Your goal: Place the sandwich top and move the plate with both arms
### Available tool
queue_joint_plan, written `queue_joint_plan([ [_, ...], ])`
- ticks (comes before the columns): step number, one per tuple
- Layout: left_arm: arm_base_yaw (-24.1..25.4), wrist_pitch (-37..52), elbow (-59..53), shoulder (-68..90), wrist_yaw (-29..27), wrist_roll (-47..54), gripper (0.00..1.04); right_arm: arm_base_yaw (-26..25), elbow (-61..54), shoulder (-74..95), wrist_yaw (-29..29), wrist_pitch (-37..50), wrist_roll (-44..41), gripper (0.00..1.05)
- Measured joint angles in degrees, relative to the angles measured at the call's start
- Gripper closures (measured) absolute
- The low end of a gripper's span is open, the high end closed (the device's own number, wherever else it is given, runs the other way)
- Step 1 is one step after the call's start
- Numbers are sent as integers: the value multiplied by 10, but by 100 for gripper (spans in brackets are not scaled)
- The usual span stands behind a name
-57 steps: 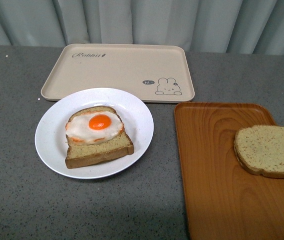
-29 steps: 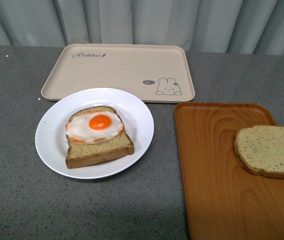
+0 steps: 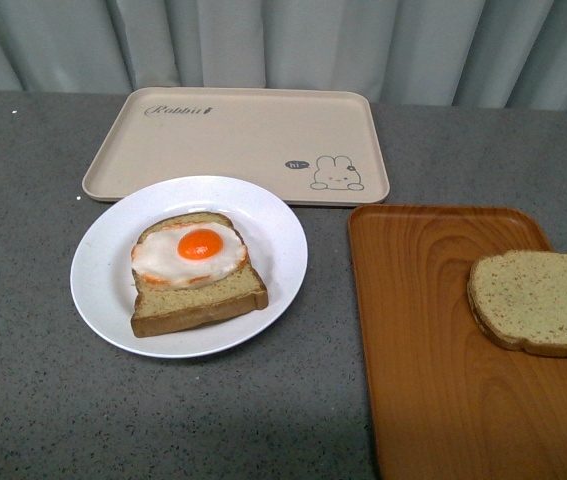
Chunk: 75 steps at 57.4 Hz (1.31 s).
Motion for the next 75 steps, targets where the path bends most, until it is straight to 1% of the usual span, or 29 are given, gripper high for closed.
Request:
queue_joint_plan([
  [64, 0, 0, 0, 0, 0, 0, 6, 0, 0, 1, 2, -1, 0, 9],
  [66, 0, 0, 0, 0, 0, 0, 6, 7, 10, 19, 43, -25, 0, 9],
  [67, 0, 0, 0, 0, 0, 0, 6, 7, 13, 29, 55, -28, 2, 9],
  [69, 0, 0, 0, 0, 0, 0, 6, -1, 22, 96, 81, -9, 11, 9],
  [73, 0, 0, 0, 0, 0, 0, 6, -28, 35, 202, 71, 41, 34, 9],
  [75, 0, 0, 0, 0, 0, 0, 6, -46, 49, 285, 46, 90, 53, 9],
])
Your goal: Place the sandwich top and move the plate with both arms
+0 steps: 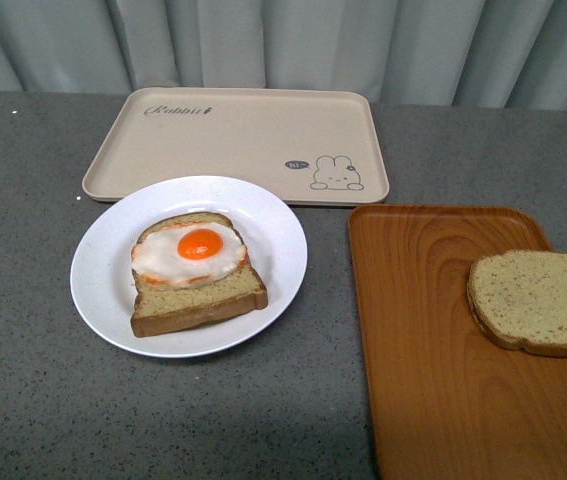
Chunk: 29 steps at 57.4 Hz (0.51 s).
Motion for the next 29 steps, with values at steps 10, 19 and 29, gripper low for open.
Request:
queue_joint_plan([
  [10, 0, 0, 0, 0, 0, 0, 6, -71, 93, 332, -122, 118, 46, 9],
  [19, 0, 0, 0, 0, 0, 0, 6, -147, 211, 565, -230, 73, 50, 9],
  [29, 0, 0, 0, 0, 0, 0, 6, -202, 346, 738, -301, -19, 41, 9],
])
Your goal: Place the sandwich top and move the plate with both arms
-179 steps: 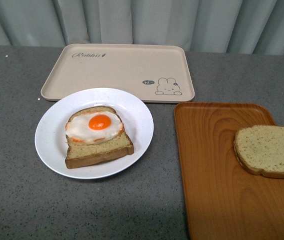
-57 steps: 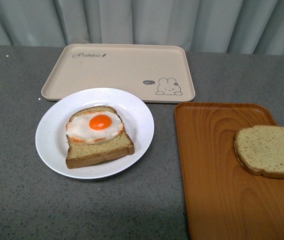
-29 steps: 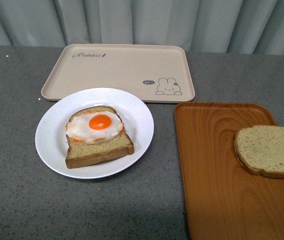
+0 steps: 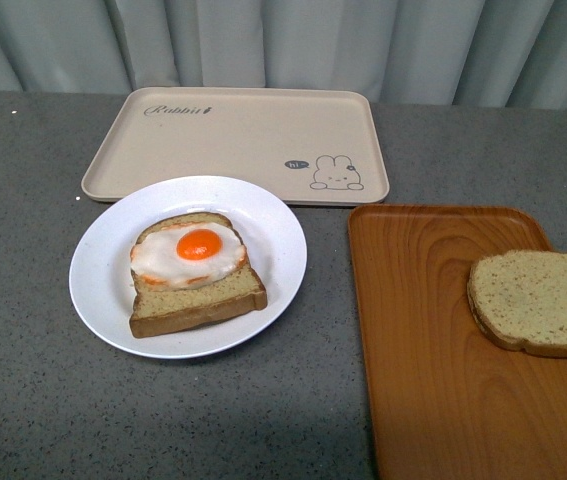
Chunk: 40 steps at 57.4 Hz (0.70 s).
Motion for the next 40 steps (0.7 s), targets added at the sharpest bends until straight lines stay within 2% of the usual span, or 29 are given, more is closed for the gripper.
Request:
queue_joint_plan([
  [7, 0, 0, 0, 0, 0, 0, 6, 8, 51, 68, -26, -32, -17, 9],
  [18, 0, 0, 0, 0, 0, 0, 6, 33, 82, 123, -58, -23, -6, 9],
  [40, 0, 0, 0, 0, 0, 0, 6, 74, 93, 162, -41, -6, 12, 9],
])
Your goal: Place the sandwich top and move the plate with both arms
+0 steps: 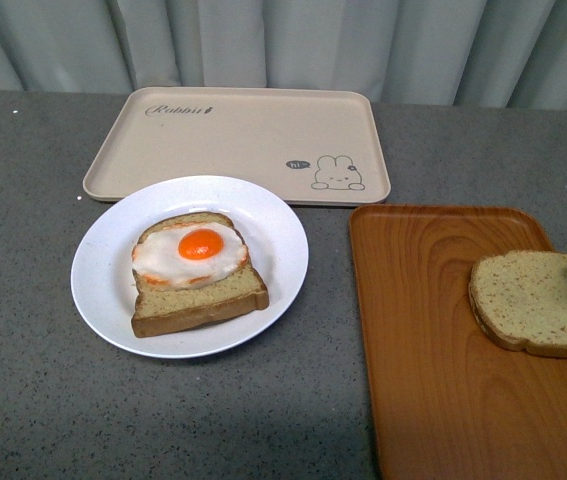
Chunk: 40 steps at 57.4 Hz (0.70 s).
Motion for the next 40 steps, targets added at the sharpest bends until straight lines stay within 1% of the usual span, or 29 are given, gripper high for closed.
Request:
queue_joint_plan([
  [2, 0, 0, 0, 0, 0, 0, 6, 2, 1, 2, 3, 0, 3, 10],
  [4, 0, 0, 0, 0, 0, 0, 6, 2, 1, 4, 3, -1, 6, 15],
  [6, 0, 0, 0, 0, 0, 0, 6, 3, 2, 6, 7, -4, 7, 22],
  [13, 0, 0, 0, 0, 0, 0, 6, 3, 2, 6, 10, -7, 8, 39],
  [19, 0, 0, 0, 0, 0, 0, 6, 3, 2, 4, 11, -8, 7, 59],
  [23, 0, 0, 0, 0, 0, 0, 6, 3, 1, -2, 12, -9, 7, 76],
  [26, 0, 0, 0, 0, 0, 0, 6, 3, -2, -10, 8, -6, 7, 85],
  [28, 0, 0, 0, 0, 0, 0, 6, 3, -3, -15, 7, -5, 7, 90],
  [33, 0, 0, 0, 0, 0, 0, 6, 6, -8, -31, 5, -2, 9, 100],
  [35, 0, 0, 0, 0, 0, 0, 6, 8, -11, -40, 2, -1, 12, 102],
  [40, 0, 0, 0, 0, 0, 0, 6, 15, -21, -68, -6, 4, 17, 102],
])
